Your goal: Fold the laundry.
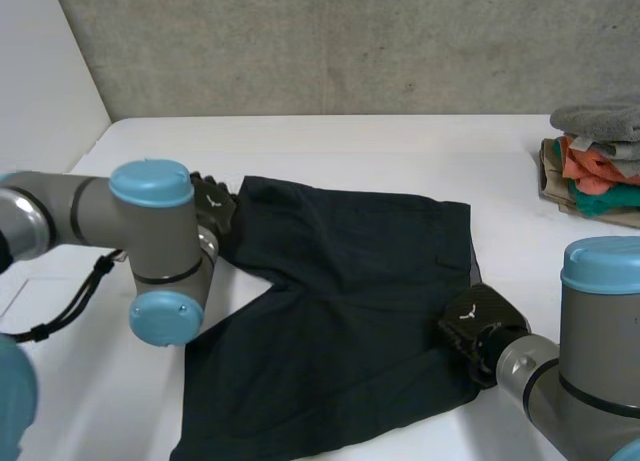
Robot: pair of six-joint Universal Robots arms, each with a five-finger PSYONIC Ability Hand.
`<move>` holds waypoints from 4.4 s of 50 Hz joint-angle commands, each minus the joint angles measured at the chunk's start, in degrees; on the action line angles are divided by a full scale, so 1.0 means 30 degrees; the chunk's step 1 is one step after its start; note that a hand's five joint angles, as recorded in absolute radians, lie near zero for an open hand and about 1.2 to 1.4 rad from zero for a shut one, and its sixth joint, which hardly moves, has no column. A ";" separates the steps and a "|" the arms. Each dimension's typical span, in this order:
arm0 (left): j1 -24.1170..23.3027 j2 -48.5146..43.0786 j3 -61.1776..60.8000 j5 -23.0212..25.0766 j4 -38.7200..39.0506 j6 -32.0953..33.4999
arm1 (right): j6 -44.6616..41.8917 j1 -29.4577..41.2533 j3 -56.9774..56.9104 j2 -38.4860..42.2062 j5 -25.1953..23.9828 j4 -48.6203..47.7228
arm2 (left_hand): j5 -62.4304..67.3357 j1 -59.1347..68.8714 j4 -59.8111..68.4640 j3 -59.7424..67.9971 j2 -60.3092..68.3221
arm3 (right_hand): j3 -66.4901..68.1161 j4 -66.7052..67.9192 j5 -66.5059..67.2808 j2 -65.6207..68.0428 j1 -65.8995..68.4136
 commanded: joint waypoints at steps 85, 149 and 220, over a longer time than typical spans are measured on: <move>-0.1818 -0.3258 0.4672 0.2601 0.5934 0.1197 | -0.1264 -0.0588 -1.2266 0.8910 0.2410 -0.6746 | 1.8803 1.9269 1.8732 1.8632 1.8605 | -1.6860 -1.7011 -1.6838 -1.6512 -1.5375; -0.2465 0.9187 -0.8037 0.3243 0.5670 -0.6476 | -0.3372 -0.6916 -0.0962 -0.1807 -0.0606 -0.4929 | -0.1525 -0.1058 -0.1596 -0.1695 -0.1722 | 0.3938 0.3787 0.3960 0.4286 0.5423; -0.6302 0.0048 0.1278 -0.0565 -0.5404 -0.9787 | 0.7028 -0.1642 -1.0426 0.6337 -0.4680 0.2688 | -0.1188 -0.0722 -0.1259 -0.1358 -0.1386 | -1.9395 -1.9546 -1.9373 -1.9047 -1.7911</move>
